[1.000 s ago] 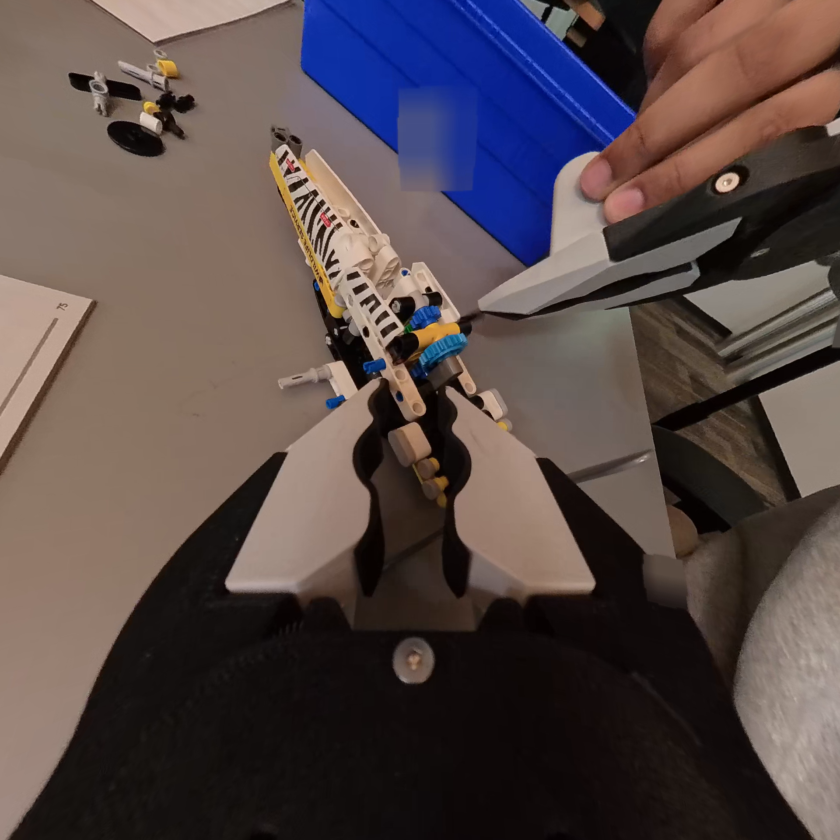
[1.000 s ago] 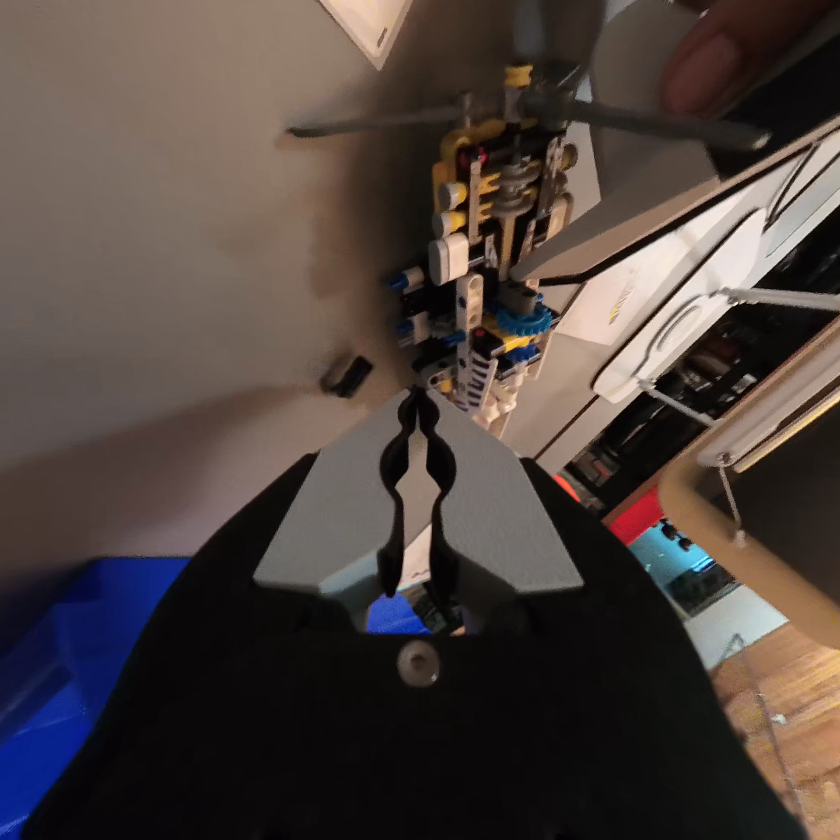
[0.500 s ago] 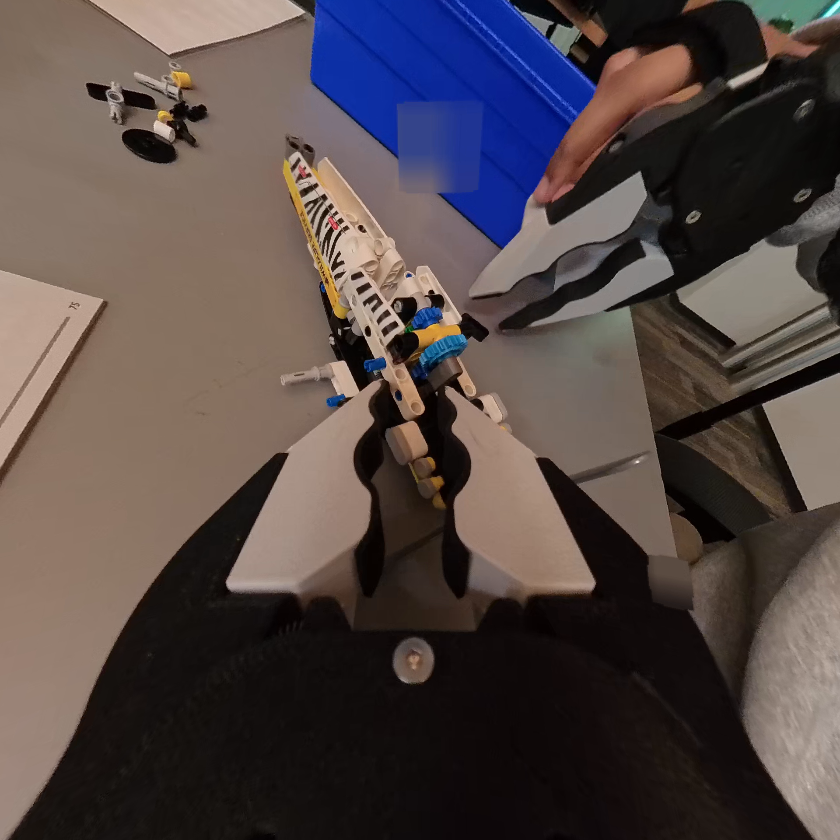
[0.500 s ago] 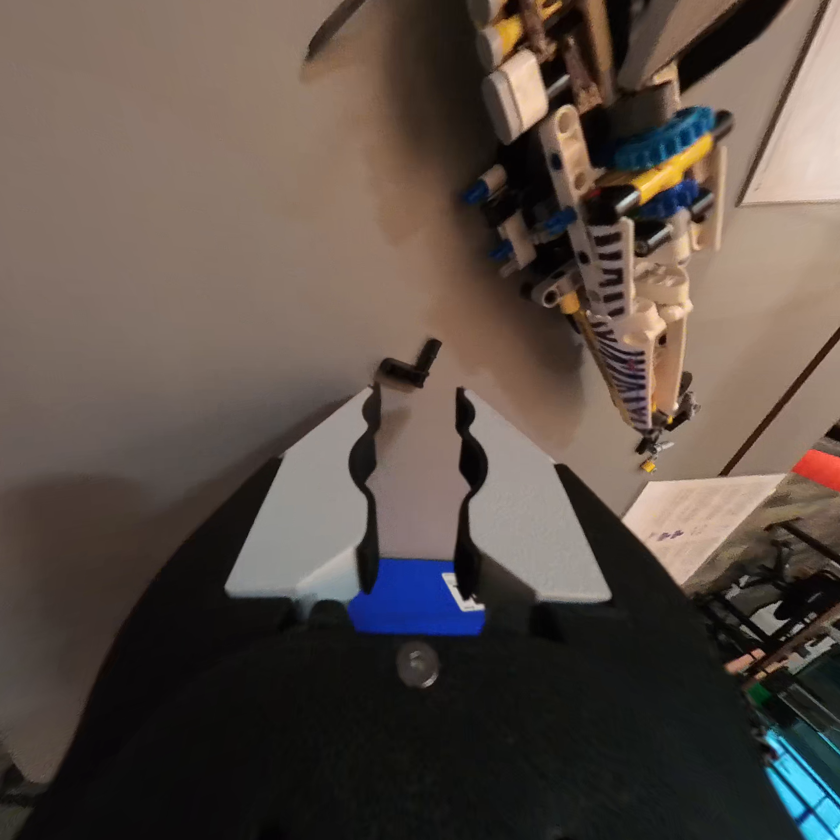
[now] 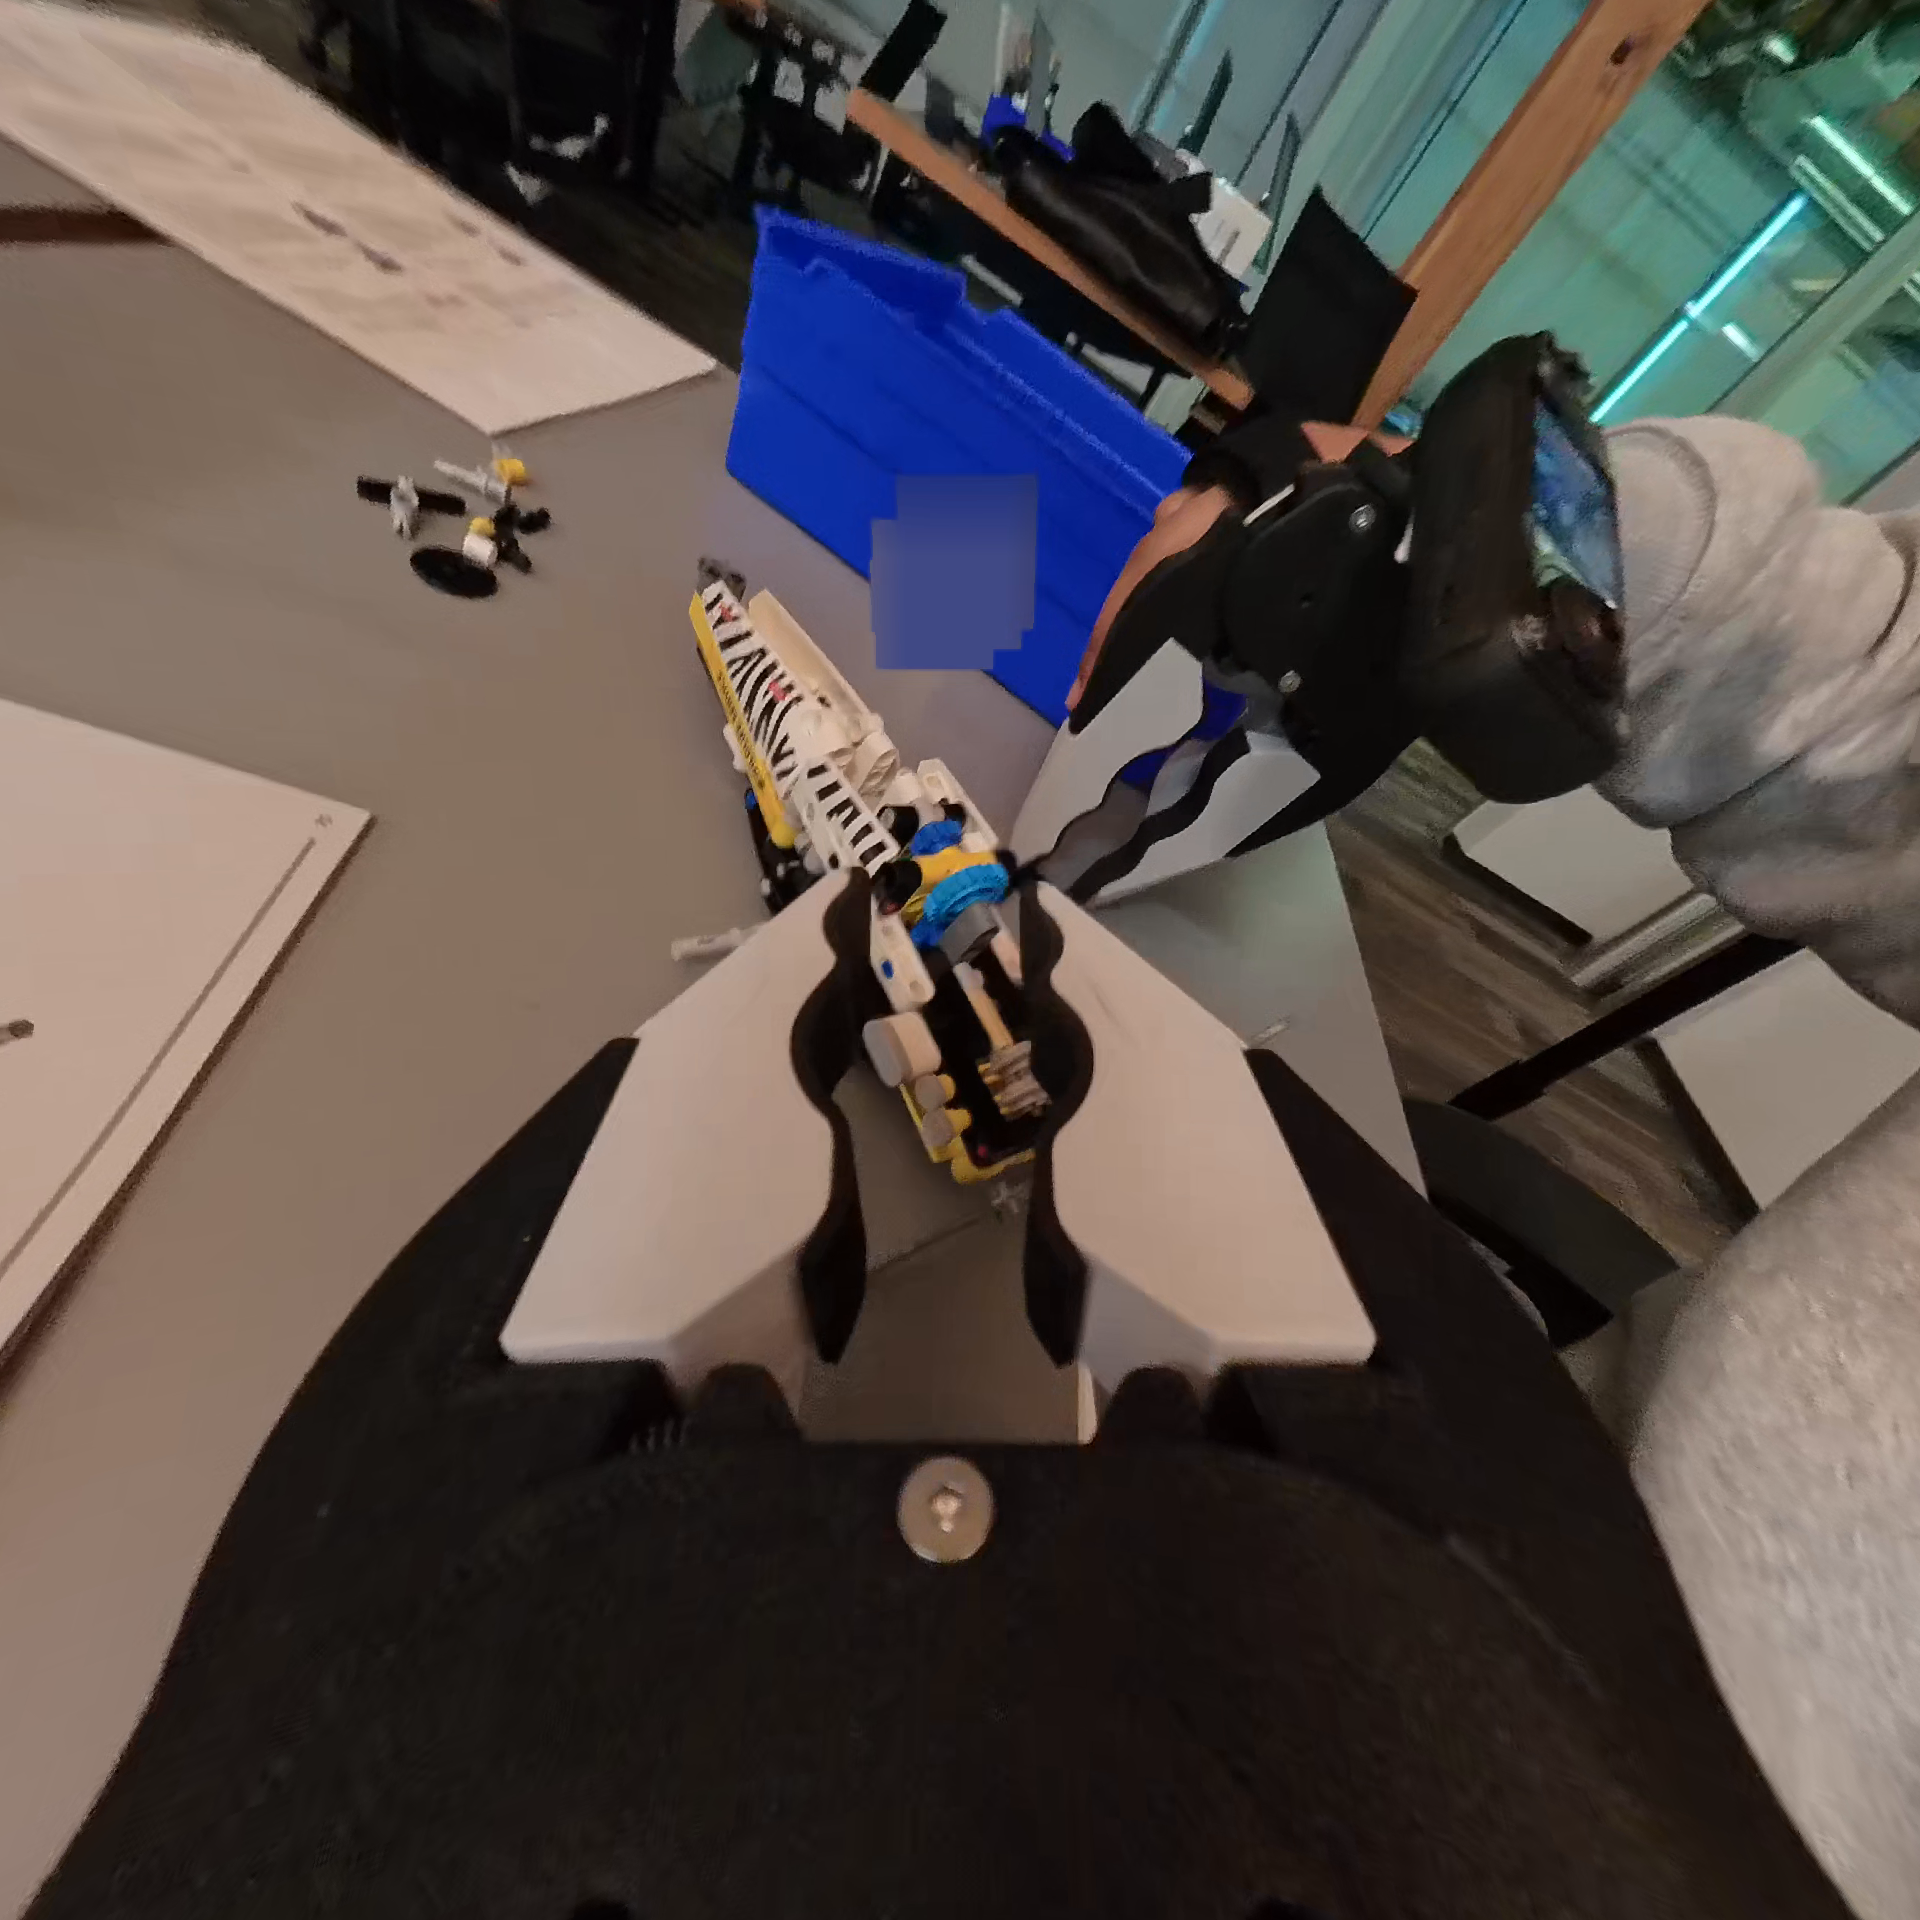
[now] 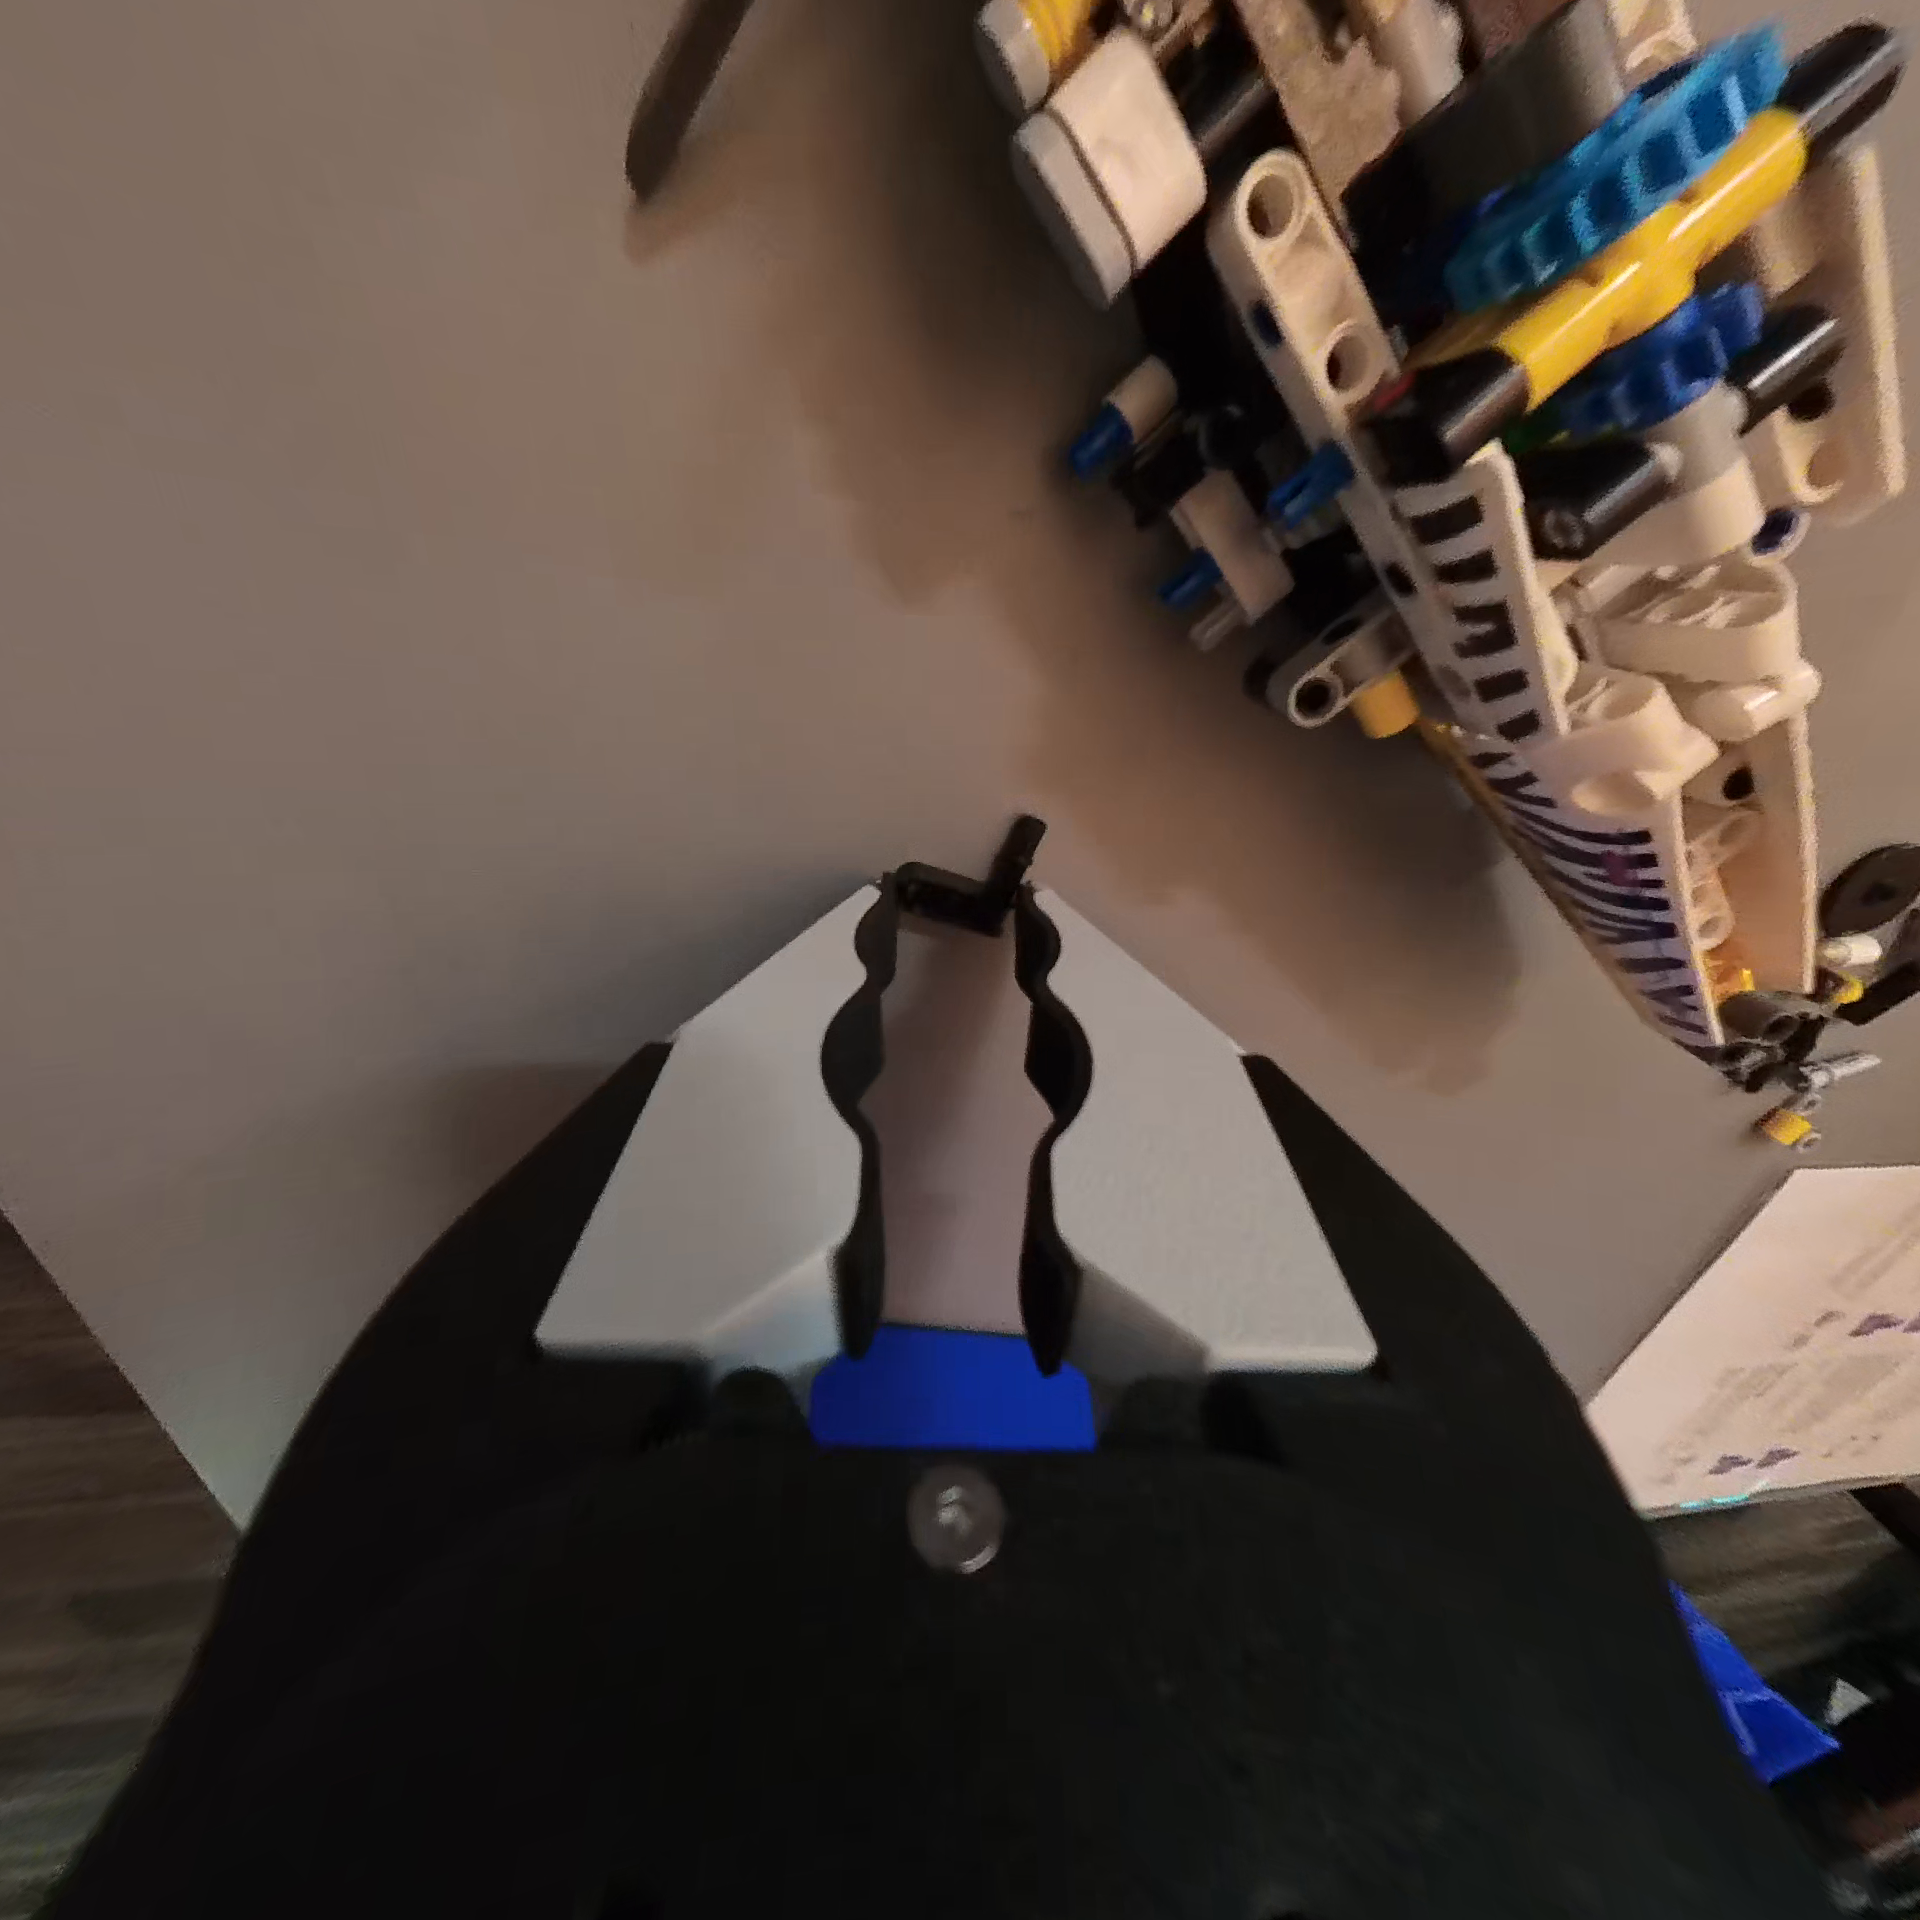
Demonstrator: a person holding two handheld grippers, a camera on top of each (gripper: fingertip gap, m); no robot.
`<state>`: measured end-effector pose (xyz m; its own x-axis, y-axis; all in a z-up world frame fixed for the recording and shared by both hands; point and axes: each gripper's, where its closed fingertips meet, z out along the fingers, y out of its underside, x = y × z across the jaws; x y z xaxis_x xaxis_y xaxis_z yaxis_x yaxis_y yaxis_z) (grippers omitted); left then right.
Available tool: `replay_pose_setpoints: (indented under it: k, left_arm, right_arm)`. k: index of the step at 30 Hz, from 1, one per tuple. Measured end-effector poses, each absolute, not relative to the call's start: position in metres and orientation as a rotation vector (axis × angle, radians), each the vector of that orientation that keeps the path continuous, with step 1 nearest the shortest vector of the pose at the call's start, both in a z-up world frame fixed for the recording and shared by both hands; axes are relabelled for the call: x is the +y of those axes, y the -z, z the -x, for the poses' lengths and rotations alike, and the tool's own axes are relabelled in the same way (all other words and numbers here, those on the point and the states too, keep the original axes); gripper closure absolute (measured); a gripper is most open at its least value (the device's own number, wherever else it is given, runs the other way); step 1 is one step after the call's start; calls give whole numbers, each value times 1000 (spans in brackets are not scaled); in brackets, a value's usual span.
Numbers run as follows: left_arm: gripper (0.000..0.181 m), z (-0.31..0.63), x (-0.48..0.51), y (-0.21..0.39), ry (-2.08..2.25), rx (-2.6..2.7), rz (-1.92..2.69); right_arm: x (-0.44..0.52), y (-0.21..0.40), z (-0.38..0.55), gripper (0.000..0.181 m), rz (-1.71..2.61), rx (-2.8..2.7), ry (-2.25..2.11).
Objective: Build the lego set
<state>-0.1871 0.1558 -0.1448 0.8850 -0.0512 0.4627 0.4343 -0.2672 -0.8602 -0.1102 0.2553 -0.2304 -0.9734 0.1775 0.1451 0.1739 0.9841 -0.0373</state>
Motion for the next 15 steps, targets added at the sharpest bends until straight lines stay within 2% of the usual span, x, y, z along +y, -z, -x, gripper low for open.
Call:
replay_pose_setpoints:
  k: [4,10,15]
  left_arm:
    - [154,173,156,118,461,-197,1680]
    - [149,142,161,98,499,-93,1601]
    - [154,130,160,82,780,-192,1437]
  right_arm:
    - [228,206,125,161,293,-2829,-250]
    - [176,109,151,162,321,-2363,-628]
    - [153,82,151,161,205,-2197,-559]
